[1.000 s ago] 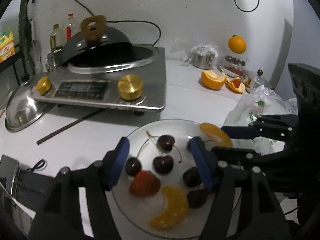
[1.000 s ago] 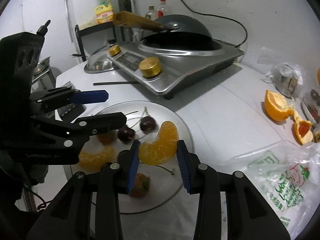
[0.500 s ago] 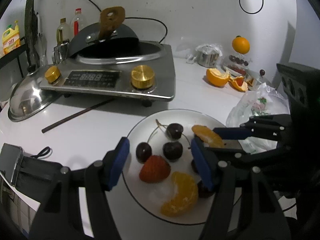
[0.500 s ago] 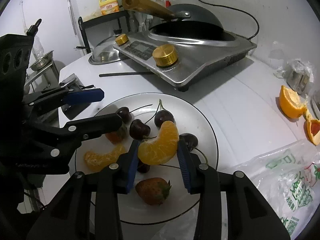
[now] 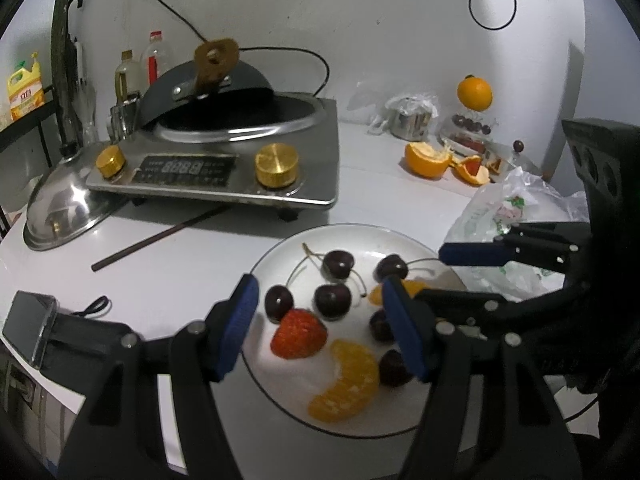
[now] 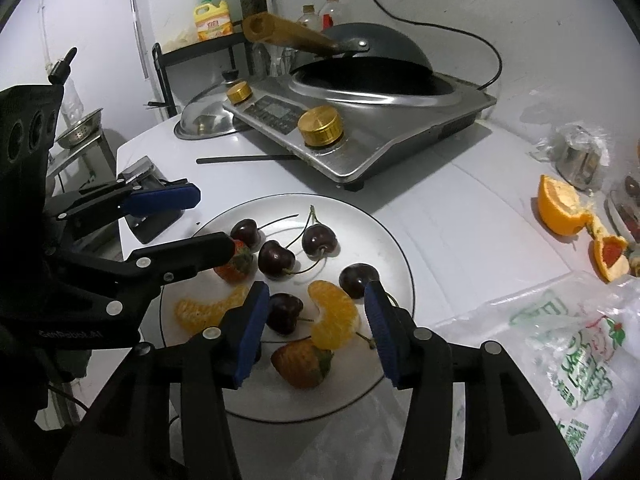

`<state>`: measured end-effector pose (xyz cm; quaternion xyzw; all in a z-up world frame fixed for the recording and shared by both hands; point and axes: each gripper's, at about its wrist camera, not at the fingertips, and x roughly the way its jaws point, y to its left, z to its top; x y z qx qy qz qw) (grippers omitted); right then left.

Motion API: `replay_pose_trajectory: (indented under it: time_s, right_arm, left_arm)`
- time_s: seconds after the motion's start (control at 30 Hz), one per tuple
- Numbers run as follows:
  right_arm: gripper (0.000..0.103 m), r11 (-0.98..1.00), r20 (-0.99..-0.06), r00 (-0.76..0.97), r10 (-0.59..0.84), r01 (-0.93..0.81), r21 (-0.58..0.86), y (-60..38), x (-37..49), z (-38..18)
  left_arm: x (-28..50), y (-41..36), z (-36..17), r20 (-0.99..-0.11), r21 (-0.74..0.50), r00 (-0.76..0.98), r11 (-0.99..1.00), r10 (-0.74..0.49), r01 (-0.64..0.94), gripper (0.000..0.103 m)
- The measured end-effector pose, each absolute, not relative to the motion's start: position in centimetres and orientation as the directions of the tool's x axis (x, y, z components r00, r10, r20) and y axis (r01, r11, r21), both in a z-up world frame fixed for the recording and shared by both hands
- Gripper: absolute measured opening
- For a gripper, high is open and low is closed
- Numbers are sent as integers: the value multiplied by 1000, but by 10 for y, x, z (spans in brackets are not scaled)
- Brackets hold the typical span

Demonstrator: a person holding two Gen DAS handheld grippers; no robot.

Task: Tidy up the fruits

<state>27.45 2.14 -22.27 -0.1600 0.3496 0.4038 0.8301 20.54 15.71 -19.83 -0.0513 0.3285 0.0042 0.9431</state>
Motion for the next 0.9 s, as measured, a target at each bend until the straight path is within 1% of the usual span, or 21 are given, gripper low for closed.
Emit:
replay_pose_trajectory:
  time_s: [0.33,0.43,0.5,0.57,0.77,0.83,0.87,0.9]
  right_arm:
    - [52,663,-682,490,543,-748,-9,-10,251,-206]
    - [52,675,-671,510,538,-737,-19,-18,243,-200]
    - [52,686,-664,525,533,-727,-25,-24,237,-196]
    - [52,696,-655,541,528,-717,-31,-32,230,-192]
    - [53,732,-627,590,509,-680,-45,-56,207,-180]
    - [53,743,-616,605,505,-668,-48,-64,201,-177]
    - [54,750,-608,616,501,-659,-50,-69,197,-174]
    - [54,756,-602,624,498,-653,-51,-73,194,-172]
  left_arm:
    - [182,134,-180,-595,-80,803,996,-24,-30,66]
    - [174,127,-176,-587,-70,809,997,-23,-22,67]
    - [167,121,-172,-577,-63,816,998,-24,-15,79]
    - [160,115,-169,-568,-62,823,998,-28,-8,81]
    - [143,94,-157,-541,-53,840,998,-50,25,82]
    - [138,87,-152,-533,-45,845,998,-53,34,85]
    - [135,83,-150,-527,-42,848,998,-55,39,92]
    - [133,80,-148,-521,-42,851,998,-59,44,95]
